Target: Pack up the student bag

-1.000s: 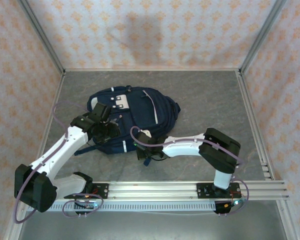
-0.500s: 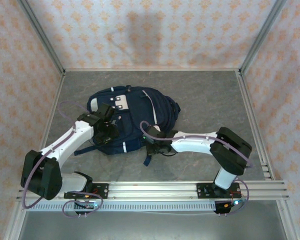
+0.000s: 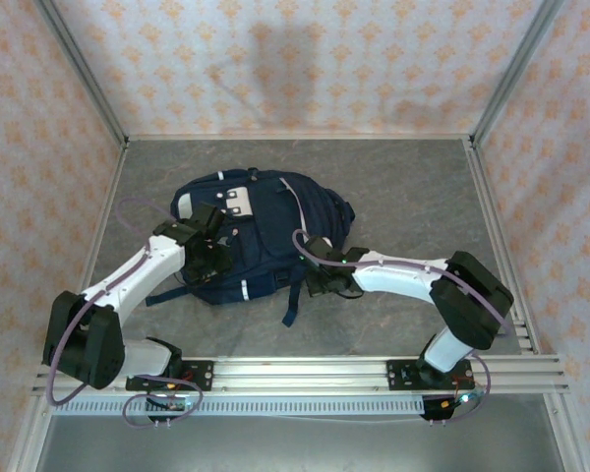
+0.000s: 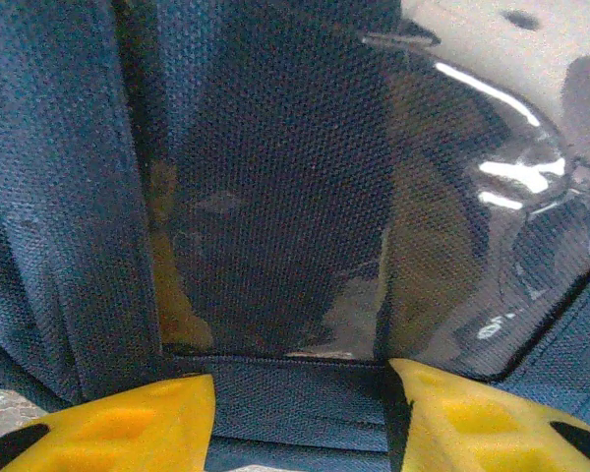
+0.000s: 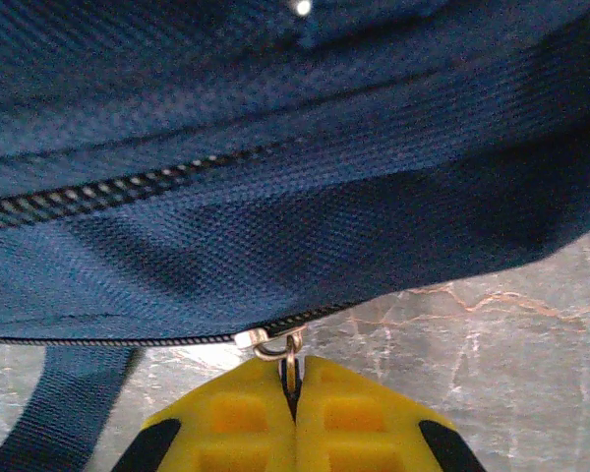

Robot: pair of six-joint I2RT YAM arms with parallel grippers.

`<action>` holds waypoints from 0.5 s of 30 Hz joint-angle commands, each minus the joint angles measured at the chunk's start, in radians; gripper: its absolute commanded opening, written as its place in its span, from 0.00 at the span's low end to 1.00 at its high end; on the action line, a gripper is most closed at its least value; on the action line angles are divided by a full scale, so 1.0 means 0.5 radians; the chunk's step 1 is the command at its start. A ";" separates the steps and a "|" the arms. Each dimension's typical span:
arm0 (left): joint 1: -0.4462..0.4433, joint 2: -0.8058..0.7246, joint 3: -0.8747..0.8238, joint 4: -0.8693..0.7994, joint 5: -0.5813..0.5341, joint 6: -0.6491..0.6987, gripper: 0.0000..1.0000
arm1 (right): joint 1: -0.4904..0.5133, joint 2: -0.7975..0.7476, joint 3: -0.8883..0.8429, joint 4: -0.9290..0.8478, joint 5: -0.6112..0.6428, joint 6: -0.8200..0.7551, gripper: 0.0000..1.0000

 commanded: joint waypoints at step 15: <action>0.045 0.741 0.705 -0.064 -0.262 0.526 0.47 | 0.022 -0.159 0.001 -0.084 -0.312 -0.151 0.00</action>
